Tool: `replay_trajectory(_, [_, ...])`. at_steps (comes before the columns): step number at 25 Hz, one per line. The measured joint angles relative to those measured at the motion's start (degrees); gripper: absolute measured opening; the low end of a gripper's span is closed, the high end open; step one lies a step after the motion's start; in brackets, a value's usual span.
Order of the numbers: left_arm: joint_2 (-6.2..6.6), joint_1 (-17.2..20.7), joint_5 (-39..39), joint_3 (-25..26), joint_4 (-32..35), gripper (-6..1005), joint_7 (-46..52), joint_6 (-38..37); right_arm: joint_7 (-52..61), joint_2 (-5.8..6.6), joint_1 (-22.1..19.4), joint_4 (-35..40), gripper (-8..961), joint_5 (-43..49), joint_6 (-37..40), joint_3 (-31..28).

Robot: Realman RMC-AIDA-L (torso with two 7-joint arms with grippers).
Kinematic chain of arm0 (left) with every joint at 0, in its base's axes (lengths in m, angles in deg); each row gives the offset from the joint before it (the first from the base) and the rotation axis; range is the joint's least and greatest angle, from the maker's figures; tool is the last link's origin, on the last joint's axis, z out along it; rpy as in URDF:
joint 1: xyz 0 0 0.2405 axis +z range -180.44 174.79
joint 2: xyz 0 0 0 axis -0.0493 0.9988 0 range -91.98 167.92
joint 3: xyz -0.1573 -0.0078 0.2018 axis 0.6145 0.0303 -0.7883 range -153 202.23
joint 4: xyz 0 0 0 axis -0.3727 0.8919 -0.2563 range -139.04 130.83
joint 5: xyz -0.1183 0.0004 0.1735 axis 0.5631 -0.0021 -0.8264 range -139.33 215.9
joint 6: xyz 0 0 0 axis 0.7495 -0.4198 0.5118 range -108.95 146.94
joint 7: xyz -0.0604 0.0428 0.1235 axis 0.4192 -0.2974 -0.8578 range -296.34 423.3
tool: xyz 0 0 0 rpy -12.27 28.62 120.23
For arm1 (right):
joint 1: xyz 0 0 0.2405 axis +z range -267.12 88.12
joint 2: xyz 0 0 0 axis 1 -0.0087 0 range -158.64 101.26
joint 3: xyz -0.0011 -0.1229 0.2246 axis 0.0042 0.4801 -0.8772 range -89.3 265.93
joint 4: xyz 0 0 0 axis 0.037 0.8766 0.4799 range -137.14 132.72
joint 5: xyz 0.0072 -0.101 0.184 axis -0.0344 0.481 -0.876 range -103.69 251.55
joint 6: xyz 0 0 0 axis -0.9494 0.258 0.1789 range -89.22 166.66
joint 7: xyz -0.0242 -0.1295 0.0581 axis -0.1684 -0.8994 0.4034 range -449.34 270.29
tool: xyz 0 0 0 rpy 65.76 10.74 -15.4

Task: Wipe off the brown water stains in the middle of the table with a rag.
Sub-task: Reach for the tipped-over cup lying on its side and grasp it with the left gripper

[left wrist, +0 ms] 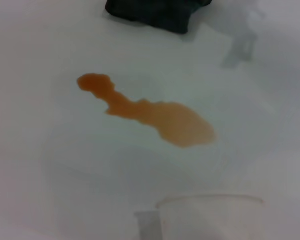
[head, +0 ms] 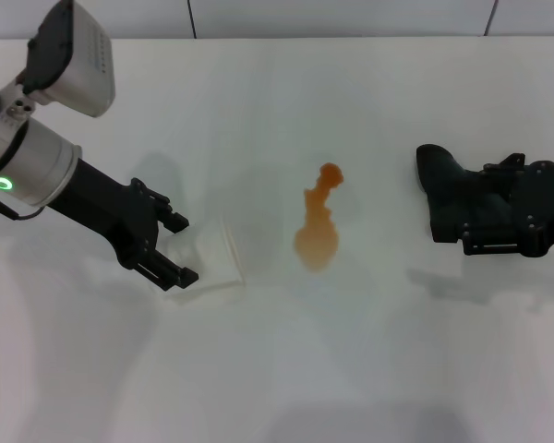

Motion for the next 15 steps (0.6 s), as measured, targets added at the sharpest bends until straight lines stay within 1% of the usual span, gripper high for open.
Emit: replay_trajectory(15, [0.00, -0.20, -0.60, 0.00, 0.47, 862, 0.00, 0.85, 0.00, 0.00, 0.00, -0.03, 771, -0.01, -0.09, 0.00])
